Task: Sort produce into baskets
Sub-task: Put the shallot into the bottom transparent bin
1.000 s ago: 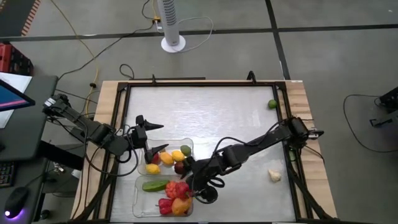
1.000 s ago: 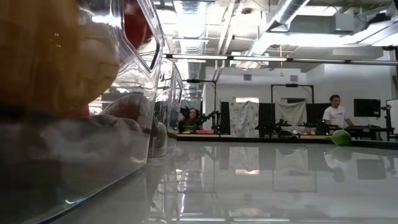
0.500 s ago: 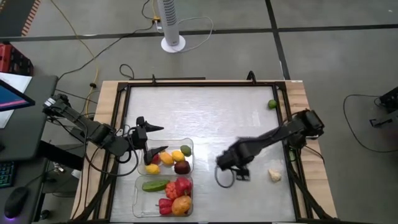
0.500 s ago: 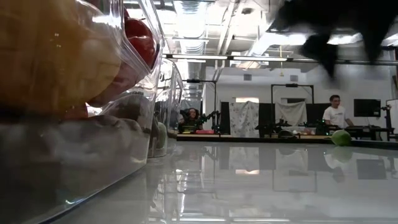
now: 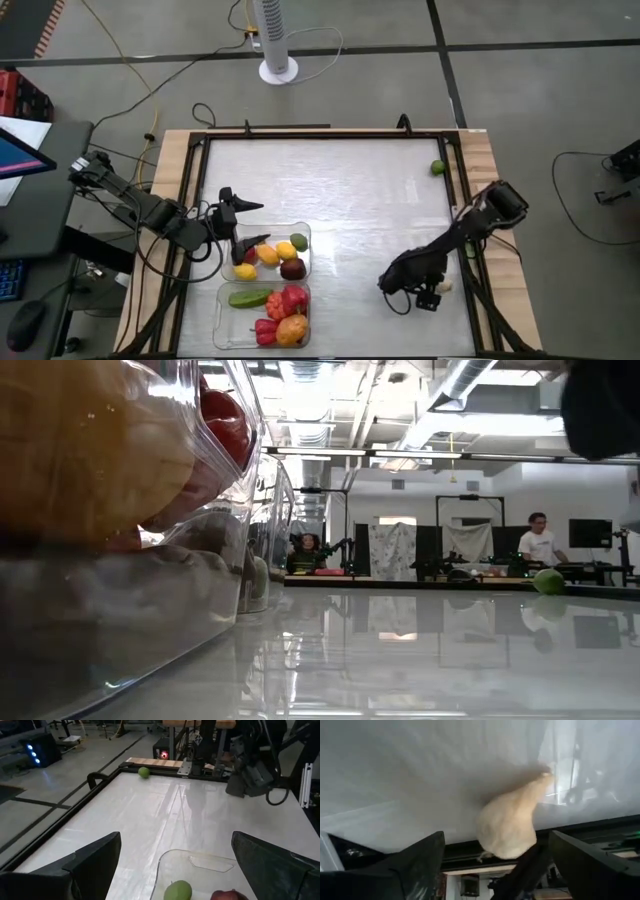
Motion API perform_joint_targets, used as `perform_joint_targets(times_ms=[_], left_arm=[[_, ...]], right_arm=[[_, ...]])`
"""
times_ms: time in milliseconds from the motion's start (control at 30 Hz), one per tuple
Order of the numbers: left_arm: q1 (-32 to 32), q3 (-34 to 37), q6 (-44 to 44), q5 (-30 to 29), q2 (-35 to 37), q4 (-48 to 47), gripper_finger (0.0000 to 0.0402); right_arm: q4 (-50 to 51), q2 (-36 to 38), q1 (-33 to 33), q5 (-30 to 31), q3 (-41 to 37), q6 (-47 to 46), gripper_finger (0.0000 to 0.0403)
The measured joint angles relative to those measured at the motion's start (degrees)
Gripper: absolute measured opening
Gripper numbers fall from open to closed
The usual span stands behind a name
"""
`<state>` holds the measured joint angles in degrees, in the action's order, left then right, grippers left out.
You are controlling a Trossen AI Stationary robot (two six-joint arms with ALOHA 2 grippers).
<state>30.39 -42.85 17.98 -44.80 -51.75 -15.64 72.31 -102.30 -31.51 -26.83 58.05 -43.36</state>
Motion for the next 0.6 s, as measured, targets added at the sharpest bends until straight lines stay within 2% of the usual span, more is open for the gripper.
perform_joint_targets(times_ms=[233, 600], left_arm=[[0.0, 0.0, -0.2, 0.1, 0.0, -0.07, 0.0368], [0.0, 0.0, -0.2, 0.2, 0.0, -0.33, 0.0368]], right_arm=[[-1.67, -0.09, -1.14, -1.22, -4.72, -1.72, 0.0352], [-7.99, -0.13, -1.02, -2.02, -7.96, -1.18, 0.0249]])
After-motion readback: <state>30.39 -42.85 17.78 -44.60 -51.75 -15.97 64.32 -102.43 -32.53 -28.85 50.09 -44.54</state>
